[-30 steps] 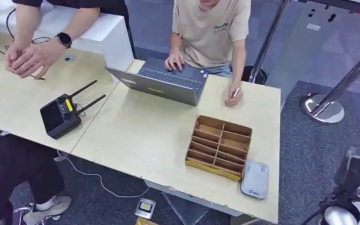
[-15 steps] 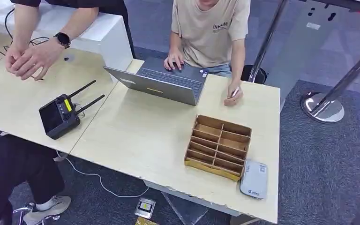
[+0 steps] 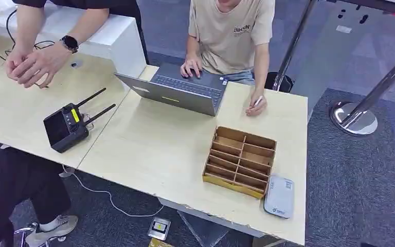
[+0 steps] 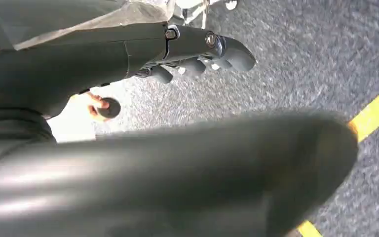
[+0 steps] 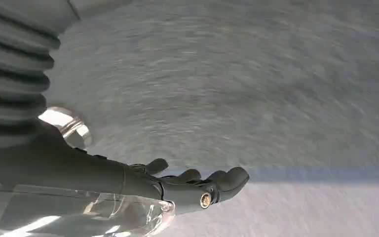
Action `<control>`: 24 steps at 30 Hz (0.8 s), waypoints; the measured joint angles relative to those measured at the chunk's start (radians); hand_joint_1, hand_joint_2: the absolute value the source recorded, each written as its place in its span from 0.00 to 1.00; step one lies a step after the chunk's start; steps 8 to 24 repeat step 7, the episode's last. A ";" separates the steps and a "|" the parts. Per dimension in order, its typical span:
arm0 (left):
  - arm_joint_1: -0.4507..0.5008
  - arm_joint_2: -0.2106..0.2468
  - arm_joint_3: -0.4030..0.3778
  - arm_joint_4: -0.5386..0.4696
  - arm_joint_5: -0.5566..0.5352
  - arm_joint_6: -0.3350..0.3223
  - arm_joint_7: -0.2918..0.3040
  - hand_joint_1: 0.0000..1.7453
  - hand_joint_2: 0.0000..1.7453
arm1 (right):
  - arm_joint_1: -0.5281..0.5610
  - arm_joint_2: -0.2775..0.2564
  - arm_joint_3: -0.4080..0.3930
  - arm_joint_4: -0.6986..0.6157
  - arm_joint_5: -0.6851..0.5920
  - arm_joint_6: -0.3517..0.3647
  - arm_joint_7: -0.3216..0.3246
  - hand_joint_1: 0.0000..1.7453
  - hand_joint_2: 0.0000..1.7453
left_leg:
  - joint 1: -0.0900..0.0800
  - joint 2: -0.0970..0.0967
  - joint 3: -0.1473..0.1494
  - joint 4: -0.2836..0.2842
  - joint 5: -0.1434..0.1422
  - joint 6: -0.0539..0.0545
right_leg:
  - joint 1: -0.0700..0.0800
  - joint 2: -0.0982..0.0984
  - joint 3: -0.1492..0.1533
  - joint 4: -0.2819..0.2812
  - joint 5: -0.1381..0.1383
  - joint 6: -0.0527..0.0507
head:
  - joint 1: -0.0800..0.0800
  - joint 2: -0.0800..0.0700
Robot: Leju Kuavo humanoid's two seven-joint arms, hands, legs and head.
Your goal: Pass the card to the sensor for recognition and then transmit it.
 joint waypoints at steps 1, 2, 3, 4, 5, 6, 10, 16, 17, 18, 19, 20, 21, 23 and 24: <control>0.000 0.000 0.001 0.000 0.005 0.000 0.000 0.00 1.00 | 0.000 0.005 0.014 0.006 0.026 0.018 0.043 0.00 1.00 | 0.000 0.000 0.000 0.000 0.000 0.000 | 0.000 0.000 0.000 0.000 0.000 0.000 | 0.000 0.000; 0.000 0.000 0.002 0.000 0.010 0.002 -0.002 0.00 1.00 | 0.000 0.012 0.030 0.012 0.048 0.036 0.077 0.00 1.00 | 0.000 0.000 0.000 0.000 0.000 0.000 | 0.000 0.000 0.000 0.000 0.000 0.000 | 0.000 0.000; 0.001 0.000 0.005 0.000 0.015 0.003 -0.002 0.00 1.00 | 0.001 0.019 0.044 0.018 0.069 0.055 0.094 0.00 1.00 | 0.000 0.000 0.000 0.000 0.000 0.000 | 0.000 0.000 0.000 0.000 0.000 0.000 | 0.000 0.000; 0.001 0.000 0.008 0.001 0.018 0.006 -0.002 0.00 1.00 | 0.002 0.025 0.059 0.022 0.080 0.078 0.102 0.00 1.00 | 0.000 0.000 0.000 0.000 0.000 0.000 | 0.000 0.000 0.000 0.000 0.000 0.000 | 0.000 0.000; 0.000 0.000 0.012 0.001 0.013 0.006 -0.002 0.00 1.00 | 0.002 0.032 0.074 0.025 0.086 0.099 0.102 0.00 1.00 | 0.000 0.000 0.000 0.000 0.000 0.000 | 0.000 0.000 0.000 0.000 0.000 0.000 | 0.000 0.000; 0.000 0.000 0.013 0.001 -0.005 0.006 -0.002 0.00 1.00 | 0.002 0.037 0.085 0.028 0.087 0.117 0.100 0.00 1.00 | 0.000 0.000 0.000 0.000 0.000 0.000 | 0.000 0.000 0.000 0.000 0.000 0.000 | 0.000 0.000; 0.000 0.000 0.012 0.001 -0.020 0.017 0.001 0.00 1.00 | 0.002 0.043 0.094 0.030 0.087 0.134 0.097 0.00 1.00 | 0.000 0.000 0.000 0.000 0.000 0.000 | 0.000 0.000 0.000 0.000 0.000 0.000 | 0.000 0.000; 0.000 0.000 0.012 0.001 -0.020 0.017 0.001 0.00 1.00 | 0.002 0.043 0.094 0.030 0.087 0.134 0.097 0.00 1.00 | 0.000 0.000 0.000 0.000 0.000 0.000 | 0.000 0.000 0.000 0.000 0.000 0.000 | 0.000 0.000; 0.000 0.000 0.012 0.001 -0.020 0.017 0.001 0.00 1.00 | 0.002 0.043 0.094 0.030 0.087 0.134 0.097 0.00 1.00 | 0.000 0.000 0.000 0.000 0.000 0.000 | 0.000 0.000 0.000 0.000 0.000 0.000 | 0.000 0.000; 0.000 0.000 0.012 0.001 -0.020 0.017 0.001 0.00 1.00 | 0.002 0.043 0.094 0.030 0.087 0.134 0.097 0.00 1.00 | 0.000 0.000 0.000 0.000 0.000 0.000 | 0.000 0.000 0.000 0.000 0.000 0.000 | 0.000 0.000; 0.000 0.000 0.012 0.001 -0.020 0.017 0.001 0.00 1.00 | 0.002 0.043 0.094 0.030 0.087 0.134 0.097 0.00 1.00 | 0.000 0.000 0.000 0.000 0.000 0.000 | 0.000 0.000 0.000 0.000 0.000 0.000 | 0.000 0.000; 0.000 0.000 0.012 0.001 -0.020 0.017 0.001 0.00 1.00 | 0.002 0.043 0.094 0.030 0.087 0.134 0.097 0.00 1.00 | 0.000 0.000 0.000 0.000 0.000 0.000 | 0.000 0.000 0.000 0.000 0.000 0.000 | 0.000 0.000; 0.000 0.000 0.012 0.001 -0.020 0.017 0.001 0.00 1.00 | 0.002 0.043 0.094 0.030 0.087 0.134 0.097 0.00 1.00 | 0.000 0.000 0.000 0.000 0.000 0.000 | 0.000 0.000 0.000 0.000 0.000 0.000 | 0.000 0.000; 0.000 0.000 0.012 0.001 -0.020 0.017 0.001 0.00 1.00 | 0.002 0.043 0.094 0.030 0.087 0.134 0.097 0.00 1.00 | 0.000 0.000 0.000 0.000 0.000 0.000 | 0.000 0.000 0.000 0.000 0.000 0.000 | 0.000 0.000; 0.000 0.000 0.012 0.001 -0.020 0.017 0.001 0.00 1.00 | 0.002 0.043 0.094 0.030 0.087 0.134 0.097 0.00 1.00 | 0.000 0.000 0.000 0.000 0.000 0.000 | 0.000 0.000 0.000 0.000 0.000 0.000 | 0.000 0.000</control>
